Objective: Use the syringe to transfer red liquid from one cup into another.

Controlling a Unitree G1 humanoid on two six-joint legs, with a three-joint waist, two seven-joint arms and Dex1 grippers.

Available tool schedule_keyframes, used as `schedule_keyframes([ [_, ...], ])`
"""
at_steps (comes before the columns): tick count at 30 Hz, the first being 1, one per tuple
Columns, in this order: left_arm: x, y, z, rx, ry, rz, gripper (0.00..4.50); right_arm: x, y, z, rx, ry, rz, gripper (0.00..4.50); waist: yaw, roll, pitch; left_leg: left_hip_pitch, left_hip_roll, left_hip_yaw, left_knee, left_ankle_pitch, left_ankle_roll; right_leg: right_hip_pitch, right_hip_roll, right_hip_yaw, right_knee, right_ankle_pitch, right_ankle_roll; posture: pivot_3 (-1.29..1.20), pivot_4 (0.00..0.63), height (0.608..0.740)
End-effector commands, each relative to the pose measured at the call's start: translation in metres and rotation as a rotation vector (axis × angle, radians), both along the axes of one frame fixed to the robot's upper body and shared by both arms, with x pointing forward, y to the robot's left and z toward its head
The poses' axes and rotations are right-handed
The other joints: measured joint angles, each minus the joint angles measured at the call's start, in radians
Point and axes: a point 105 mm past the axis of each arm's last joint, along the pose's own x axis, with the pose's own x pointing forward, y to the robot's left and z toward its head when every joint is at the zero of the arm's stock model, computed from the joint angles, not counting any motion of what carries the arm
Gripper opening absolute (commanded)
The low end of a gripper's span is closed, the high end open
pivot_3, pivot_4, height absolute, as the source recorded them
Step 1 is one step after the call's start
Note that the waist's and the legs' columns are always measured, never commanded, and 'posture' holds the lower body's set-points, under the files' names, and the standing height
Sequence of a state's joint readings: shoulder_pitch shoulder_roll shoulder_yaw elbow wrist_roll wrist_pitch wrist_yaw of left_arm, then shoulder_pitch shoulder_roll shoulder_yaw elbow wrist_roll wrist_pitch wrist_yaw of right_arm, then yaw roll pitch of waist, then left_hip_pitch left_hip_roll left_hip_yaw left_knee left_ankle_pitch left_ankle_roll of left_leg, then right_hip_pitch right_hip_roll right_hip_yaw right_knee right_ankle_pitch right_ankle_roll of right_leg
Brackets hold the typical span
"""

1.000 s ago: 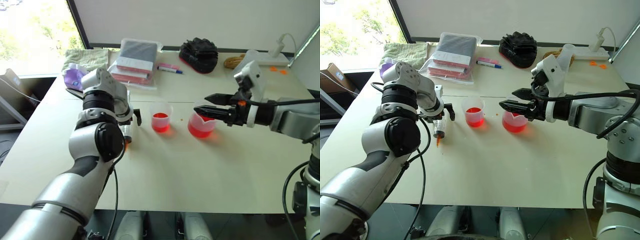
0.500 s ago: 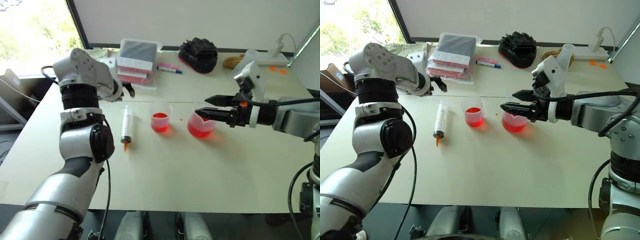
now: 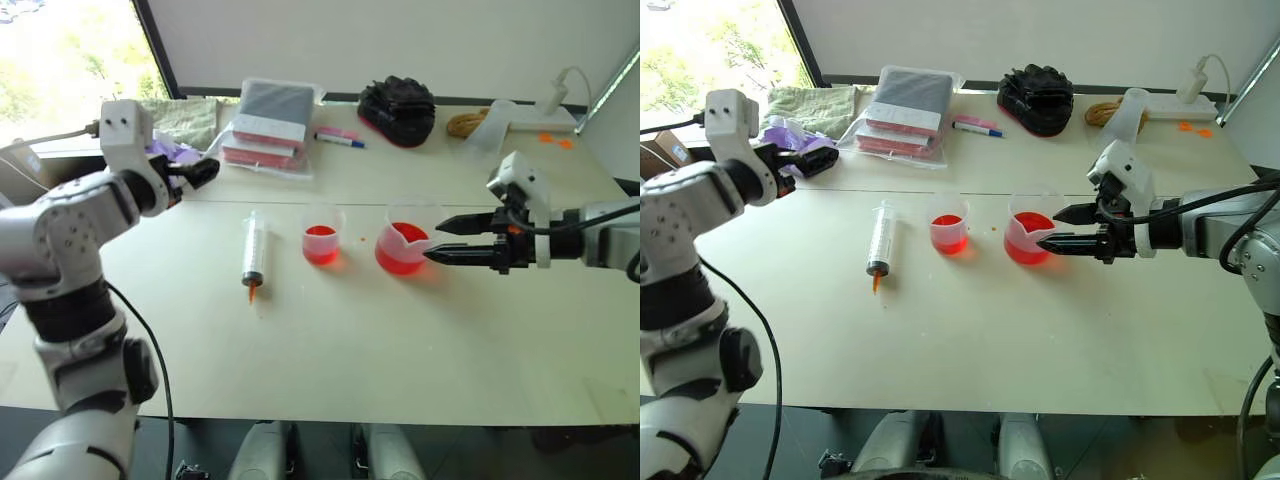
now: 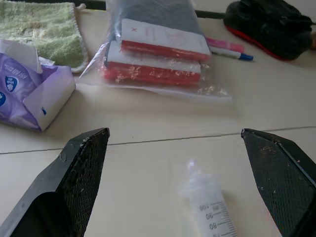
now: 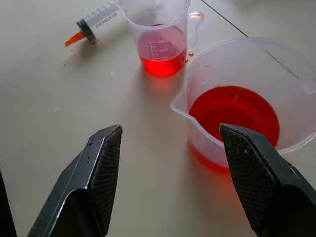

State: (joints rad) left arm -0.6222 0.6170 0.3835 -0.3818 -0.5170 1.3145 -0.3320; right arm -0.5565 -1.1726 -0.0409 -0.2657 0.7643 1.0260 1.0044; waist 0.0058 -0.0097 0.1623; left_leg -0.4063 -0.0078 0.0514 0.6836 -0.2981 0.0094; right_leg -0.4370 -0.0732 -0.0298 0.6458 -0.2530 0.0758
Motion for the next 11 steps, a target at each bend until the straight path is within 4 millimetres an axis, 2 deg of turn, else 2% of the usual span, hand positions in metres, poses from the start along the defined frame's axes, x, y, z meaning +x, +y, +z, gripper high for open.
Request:
schedule_keyframes([
  [1, -0.026, -0.012, 0.008, 0.08, -0.063, -0.151, 4.48, -0.002, -0.011, 0.009, -0.045, -0.032, 0.032, 3.28, 0.0, 0.0, 0.0, 0.0, 0.0, 0.0, 0.0, 0.0, 0.0, 0.0, 0.0, 0.0, 0.0, 0.0, 0.0, 0.0, 0.15, 0.74],
  [4, -0.063, -0.015, -0.015, 0.077, 0.054, -0.35, 4.48, -0.002, -0.017, 0.008, -0.082, -0.019, 0.064, 3.28, -0.004, 0.001, 0.0, 0.001, 0.0, 0.0, 0.0, -0.002, 0.004, 0.0, 0.0, 0.0, 0.0, -0.001, -0.002, 0.0, 0.15, 0.74],
  [6, -0.08, -0.013, -0.026, 0.078, 0.104, -0.423, 4.48, 0.003, -0.02, 0.005, -0.104, -0.028, 0.066, 3.28, -0.013, 0.001, 0.0, 0.002, 0.0, 0.0, 0.0, -0.003, 0.006, 0.001, -0.001, 0.0, 0.0, -0.004, -0.006, 0.0, 0.15, 0.74],
  [9, -0.093, -0.008, -0.037, 0.081, 0.143, -0.487, 4.48, 0.009, -0.02, 0.003, -0.108, -0.035, 0.068, 3.28, -0.016, 0.001, 0.0, 0.003, 0.0, -0.001, 0.0, -0.003, 0.006, 0.002, -0.001, -0.001, 0.0, -0.004, -0.008, 0.0, 0.15, 0.74],
  [11, -0.096, -0.006, -0.039, 0.064, 0.159, -0.505, 4.48, 0.013, -0.021, 0.004, -0.105, -0.038, 0.068, 3.28, -0.016, 0.001, 0.0, 0.003, 0.0, -0.001, 0.0, -0.004, 0.007, 0.002, -0.002, -0.001, 0.001, -0.004, -0.008, 0.0, 0.15, 0.74],
])
